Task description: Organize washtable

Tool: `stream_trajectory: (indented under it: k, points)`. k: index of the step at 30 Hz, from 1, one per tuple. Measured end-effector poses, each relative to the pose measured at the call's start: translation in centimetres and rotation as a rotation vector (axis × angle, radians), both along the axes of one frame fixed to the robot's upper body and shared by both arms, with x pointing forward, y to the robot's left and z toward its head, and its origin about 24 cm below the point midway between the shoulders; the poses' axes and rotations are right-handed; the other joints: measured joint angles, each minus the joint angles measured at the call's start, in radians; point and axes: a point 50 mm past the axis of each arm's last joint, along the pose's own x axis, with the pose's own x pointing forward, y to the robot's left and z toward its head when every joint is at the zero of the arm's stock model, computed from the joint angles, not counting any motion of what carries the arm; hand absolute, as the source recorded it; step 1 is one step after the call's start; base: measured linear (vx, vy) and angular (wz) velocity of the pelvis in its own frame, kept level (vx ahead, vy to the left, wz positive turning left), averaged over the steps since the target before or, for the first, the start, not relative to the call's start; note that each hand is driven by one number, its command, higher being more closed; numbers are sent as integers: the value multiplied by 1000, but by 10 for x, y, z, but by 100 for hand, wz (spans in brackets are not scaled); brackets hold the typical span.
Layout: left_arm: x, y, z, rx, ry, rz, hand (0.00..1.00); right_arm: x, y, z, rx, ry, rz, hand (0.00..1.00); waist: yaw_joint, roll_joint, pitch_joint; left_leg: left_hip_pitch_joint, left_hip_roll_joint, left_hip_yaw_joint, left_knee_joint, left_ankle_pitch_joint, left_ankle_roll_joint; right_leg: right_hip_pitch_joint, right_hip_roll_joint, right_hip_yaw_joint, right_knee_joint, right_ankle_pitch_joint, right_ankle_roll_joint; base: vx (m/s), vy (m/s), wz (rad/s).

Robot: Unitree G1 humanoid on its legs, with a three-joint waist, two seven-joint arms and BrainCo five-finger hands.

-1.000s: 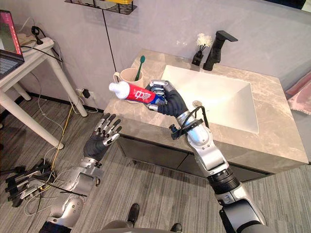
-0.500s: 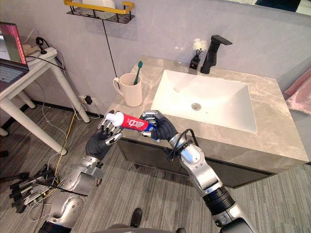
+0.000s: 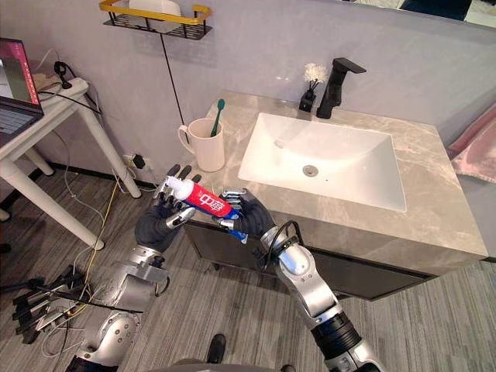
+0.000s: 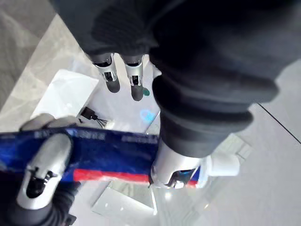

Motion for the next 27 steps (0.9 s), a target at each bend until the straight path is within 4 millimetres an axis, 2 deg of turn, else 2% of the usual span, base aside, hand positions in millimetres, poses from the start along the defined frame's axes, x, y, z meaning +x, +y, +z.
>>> stream_trajectory:
  k: [9, 15, 16, 19, 27]
  points:
    - [-2, -10, 3, -41, -12, -24, 0, -7, 11, -8, 11, 45, 37, 100, -1, -1, -3, -2, 2, 22, 1, 0, 0, -14, 0, 25, 0, 6, 4, 5, 2, -7]
    - [-5, -12, -1, -43, 7, -32, 0, -10, 17, -10, 11, 60, 70, 100, -22, -4, -13, 0, 2, 30, 1, 0, 0, -15, 0, 30, 0, 9, 5, -1, 1, -1]
    - [-6, -12, -2, -43, 15, -33, 100, -11, 17, -11, 14, 68, 70, 100, -24, -5, -17, 0, 3, 33, 1, 0, 0, -16, 0, 32, 0, 9, 5, 0, 6, -6]
    - [-7, -17, -5, -44, 33, -58, 100, -14, 17, -16, 16, 90, 65, 100, -23, -7, -26, 0, 4, 45, 0, 0, 0, -29, 0, 40, 1, 10, 4, -15, 5, -10]
    - [-7, -17, -6, -37, 39, -52, 100, -13, 17, -18, 9, 109, 62, 100, -24, -6, -28, 1, 7, 57, 0, 0, 0, -32, 0, 53, 1, 14, -1, -7, 1, -6]
